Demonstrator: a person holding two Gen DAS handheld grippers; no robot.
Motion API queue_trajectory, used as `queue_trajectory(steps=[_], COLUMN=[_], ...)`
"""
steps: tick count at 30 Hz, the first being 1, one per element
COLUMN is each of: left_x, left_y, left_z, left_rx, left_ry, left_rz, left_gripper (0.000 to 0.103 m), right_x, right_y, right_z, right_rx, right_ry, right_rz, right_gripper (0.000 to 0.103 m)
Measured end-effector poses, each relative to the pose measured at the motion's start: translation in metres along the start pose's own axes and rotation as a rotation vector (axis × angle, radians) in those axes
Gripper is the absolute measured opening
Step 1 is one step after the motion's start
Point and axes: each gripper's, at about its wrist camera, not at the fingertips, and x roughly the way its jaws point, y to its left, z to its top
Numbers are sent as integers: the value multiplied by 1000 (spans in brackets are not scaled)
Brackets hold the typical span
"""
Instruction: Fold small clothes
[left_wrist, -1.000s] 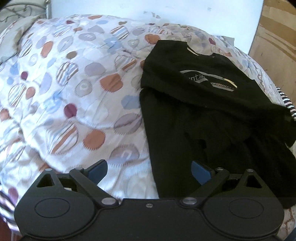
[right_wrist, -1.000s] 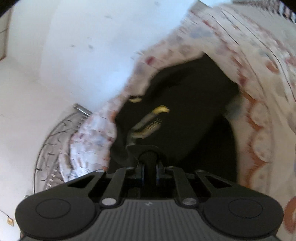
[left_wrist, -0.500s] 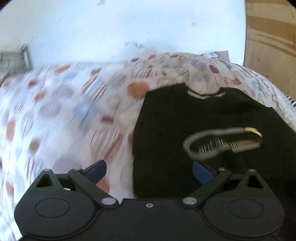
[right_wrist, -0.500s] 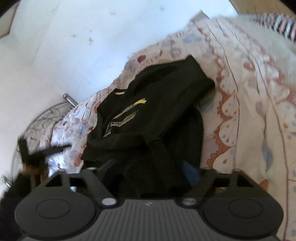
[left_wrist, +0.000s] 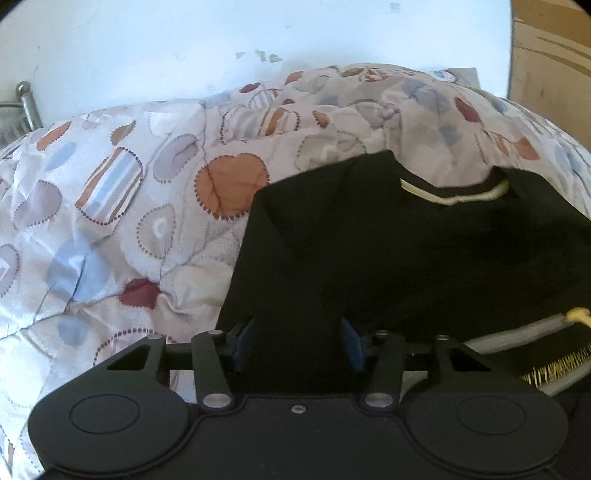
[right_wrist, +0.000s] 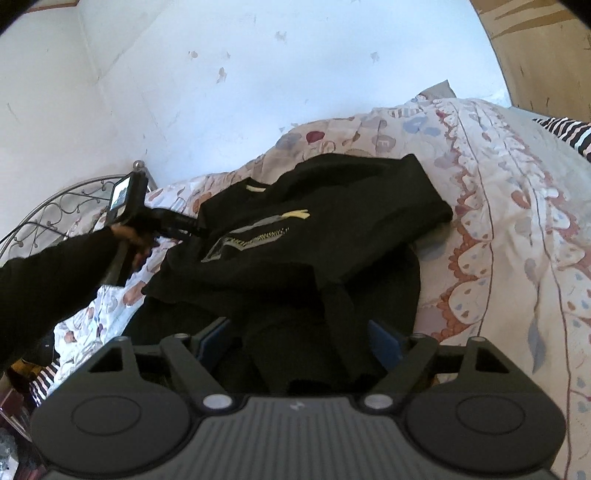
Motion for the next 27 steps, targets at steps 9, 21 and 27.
queue_trajectory(steps=[9, 21, 27], left_x=[16, 5, 11], left_y=[-5, 42, 46], left_z=[21, 48, 41], left_rx=[-66, -362, -396], left_ry=[12, -139, -115], left_rz=[57, 84, 30], left_gripper=[0, 0, 32], right_x=[1, -1, 2], right_y=[-6, -31, -37], right_z=[-1, 9, 9], right_rx=[30, 193, 228], right_ry=[-8, -26, -7], right_rz=[4, -60, -106], right_gripper=[78, 22, 23])
